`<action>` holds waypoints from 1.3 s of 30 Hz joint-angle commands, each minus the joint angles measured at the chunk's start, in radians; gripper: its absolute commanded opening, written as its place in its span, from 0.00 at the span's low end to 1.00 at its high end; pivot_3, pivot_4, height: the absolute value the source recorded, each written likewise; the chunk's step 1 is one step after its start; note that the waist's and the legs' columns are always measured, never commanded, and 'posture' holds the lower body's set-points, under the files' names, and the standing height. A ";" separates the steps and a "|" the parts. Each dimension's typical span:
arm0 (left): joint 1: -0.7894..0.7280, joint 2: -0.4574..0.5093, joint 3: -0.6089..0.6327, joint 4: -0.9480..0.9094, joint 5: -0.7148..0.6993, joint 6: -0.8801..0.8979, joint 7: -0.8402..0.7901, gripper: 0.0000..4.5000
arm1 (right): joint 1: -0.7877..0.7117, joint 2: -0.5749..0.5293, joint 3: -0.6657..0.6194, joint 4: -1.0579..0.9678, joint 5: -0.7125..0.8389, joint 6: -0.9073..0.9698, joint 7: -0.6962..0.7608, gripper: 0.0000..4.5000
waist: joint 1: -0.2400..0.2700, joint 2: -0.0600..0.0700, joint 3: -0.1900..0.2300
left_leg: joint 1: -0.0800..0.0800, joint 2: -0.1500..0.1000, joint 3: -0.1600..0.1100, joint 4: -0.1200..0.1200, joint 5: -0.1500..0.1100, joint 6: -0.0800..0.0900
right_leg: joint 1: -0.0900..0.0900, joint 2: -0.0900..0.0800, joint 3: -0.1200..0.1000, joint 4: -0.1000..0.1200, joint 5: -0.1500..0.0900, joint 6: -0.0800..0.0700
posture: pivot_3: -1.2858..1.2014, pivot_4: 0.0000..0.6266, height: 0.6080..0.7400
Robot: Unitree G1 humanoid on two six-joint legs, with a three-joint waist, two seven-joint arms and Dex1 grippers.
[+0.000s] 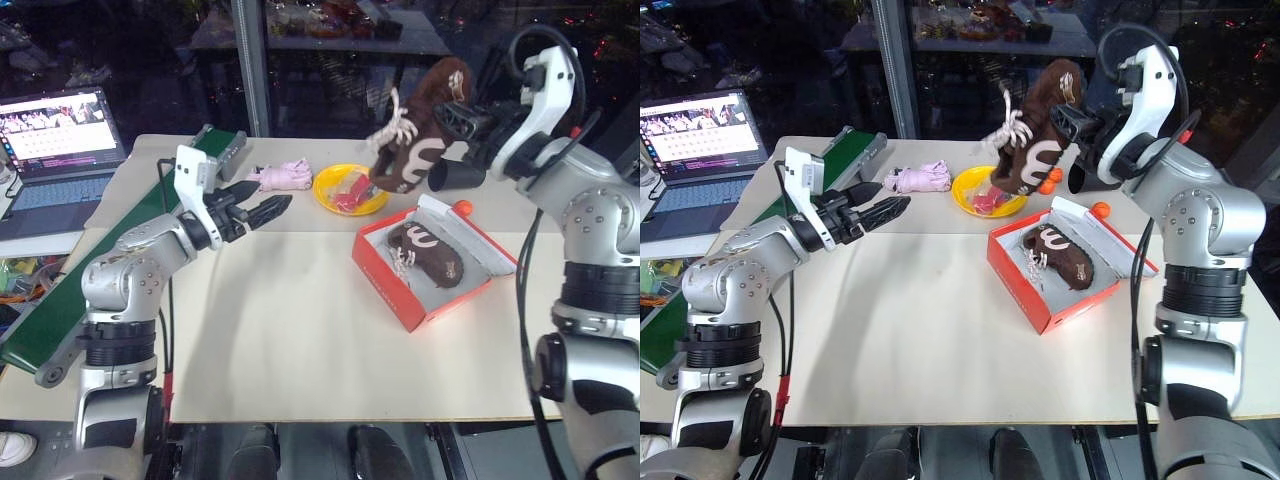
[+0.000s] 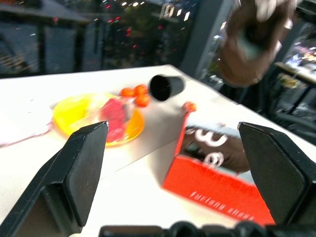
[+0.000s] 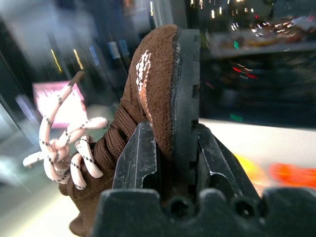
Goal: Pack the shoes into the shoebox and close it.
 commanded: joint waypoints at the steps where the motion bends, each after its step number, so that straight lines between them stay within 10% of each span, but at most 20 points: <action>1: 0.012 -0.006 -0.006 -0.062 -0.001 -0.009 0.012 1.00 | -0.008 -0.089 0.117 0.052 -0.134 -0.105 0.213 0.08 | -0.001 0.000 0.000 | 0.000 0.000 0.000 0.000 0.000 0.000 | 0.000 0.000 0.000 0.000 0.000 0.000 | 0.52 0.24 1.00; 15: 0.065 -0.012 0.001 -0.150 -0.011 0.020 0.054 1.00 | 0.135 -0.124 0.303 0.290 -0.381 -0.308 0.606 0.08 | -0.004 0.000 0.000 | 0.001 0.000 0.000 0.001 0.000 0.000 | 0.000 0.001 0.001 0.001 0.000 0.000 | 0.52 0.24 1.00; 31: 0.103 0.009 0.016 -0.222 -0.023 0.055 0.089 1.00 | -0.100 0.309 0.435 0.934 -0.715 -0.598 0.499 0.08 | -0.038 -0.018 -0.007 | 0.023 0.000 0.000 0.000 0.000 0.000 | 0.020 0.001 0.002 0.000 -0.004 0.006 | 0.52 0.24 1.00; 39: 0.103 0.017 -0.005 -0.225 -0.026 0.053 0.084 1.00 | -0.137 0.421 0.341 1.017 -0.702 -0.609 0.409 0.72 | -0.040 -0.020 -0.009 | 0.026 0.000 0.000 -0.001 0.000 0.000 | 0.020 0.002 0.004 0.003 -0.004 0.004 | 0.52 0.24 1.00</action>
